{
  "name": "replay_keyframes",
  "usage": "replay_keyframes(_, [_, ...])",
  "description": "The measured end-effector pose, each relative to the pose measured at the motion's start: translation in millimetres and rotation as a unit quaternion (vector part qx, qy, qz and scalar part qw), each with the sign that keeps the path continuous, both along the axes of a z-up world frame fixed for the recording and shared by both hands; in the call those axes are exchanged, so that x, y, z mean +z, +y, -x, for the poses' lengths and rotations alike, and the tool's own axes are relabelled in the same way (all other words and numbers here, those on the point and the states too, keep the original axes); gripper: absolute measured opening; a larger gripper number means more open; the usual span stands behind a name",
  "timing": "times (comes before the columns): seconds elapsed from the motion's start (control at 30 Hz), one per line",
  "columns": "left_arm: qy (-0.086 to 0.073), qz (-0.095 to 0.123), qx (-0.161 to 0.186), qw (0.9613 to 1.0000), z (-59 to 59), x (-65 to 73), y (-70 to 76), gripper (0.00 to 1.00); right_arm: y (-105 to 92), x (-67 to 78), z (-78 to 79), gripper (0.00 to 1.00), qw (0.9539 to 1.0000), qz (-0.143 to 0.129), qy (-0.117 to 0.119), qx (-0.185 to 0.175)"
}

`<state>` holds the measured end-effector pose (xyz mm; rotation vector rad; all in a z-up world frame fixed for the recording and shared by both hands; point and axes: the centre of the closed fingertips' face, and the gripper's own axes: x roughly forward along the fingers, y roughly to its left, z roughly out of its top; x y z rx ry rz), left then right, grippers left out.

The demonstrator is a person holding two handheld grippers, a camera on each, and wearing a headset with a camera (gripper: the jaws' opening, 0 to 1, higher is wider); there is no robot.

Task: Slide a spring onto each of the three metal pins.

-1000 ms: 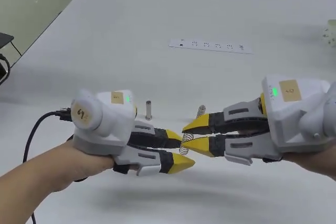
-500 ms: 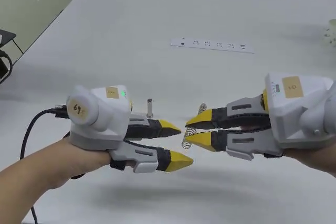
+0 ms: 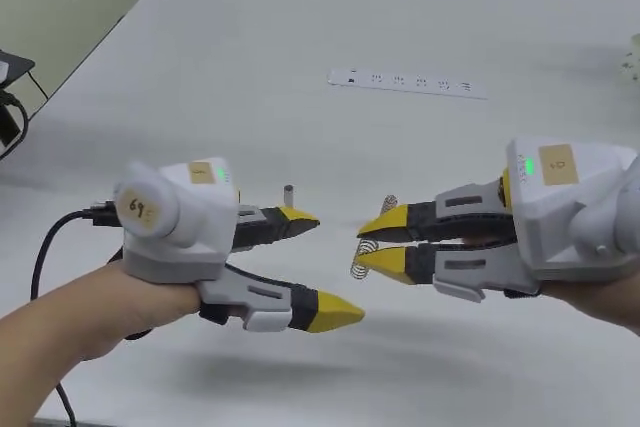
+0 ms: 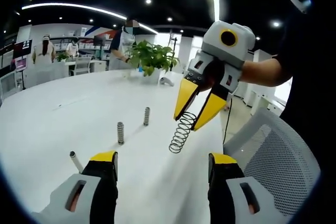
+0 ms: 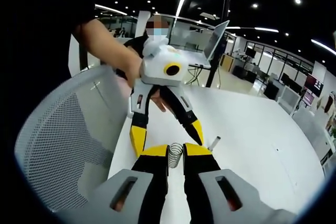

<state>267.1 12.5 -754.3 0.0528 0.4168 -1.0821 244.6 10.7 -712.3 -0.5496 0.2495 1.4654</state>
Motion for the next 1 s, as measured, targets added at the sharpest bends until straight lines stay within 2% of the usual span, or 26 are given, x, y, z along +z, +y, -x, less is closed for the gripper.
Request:
replay_keyframes(0.33, [-0.004, -0.001, 0.022, 0.9998, -3.7, 2.2, 11.4, 0.81, -2.2, -0.2, -3.9, 0.07, 0.9999, -0.002, -0.001, -0.01])
replay_keyframes(0.47, [-0.006, 0.001, 0.039, 0.9992, -6.9, 3.5, 21.0, 0.91, -2.9, -0.2, -6.4, 0.07, 0.9999, -0.004, -0.003, -0.016])
replay_keyframes(0.63, [-0.003, -0.001, 0.054, 0.9985, -7.3, 2.0, 32.9, 0.98, -3.5, -1.3, -7.8, 0.07, 0.9998, -0.003, -0.003, -0.019])
replay_keyframes(1.0, [-0.006, -0.002, 0.086, 0.9962, -10.5, 5.0, 58.1, 0.98, 0.3, -6.8, -9.7, 0.07, 0.9999, 0.006, -0.003, -0.014])
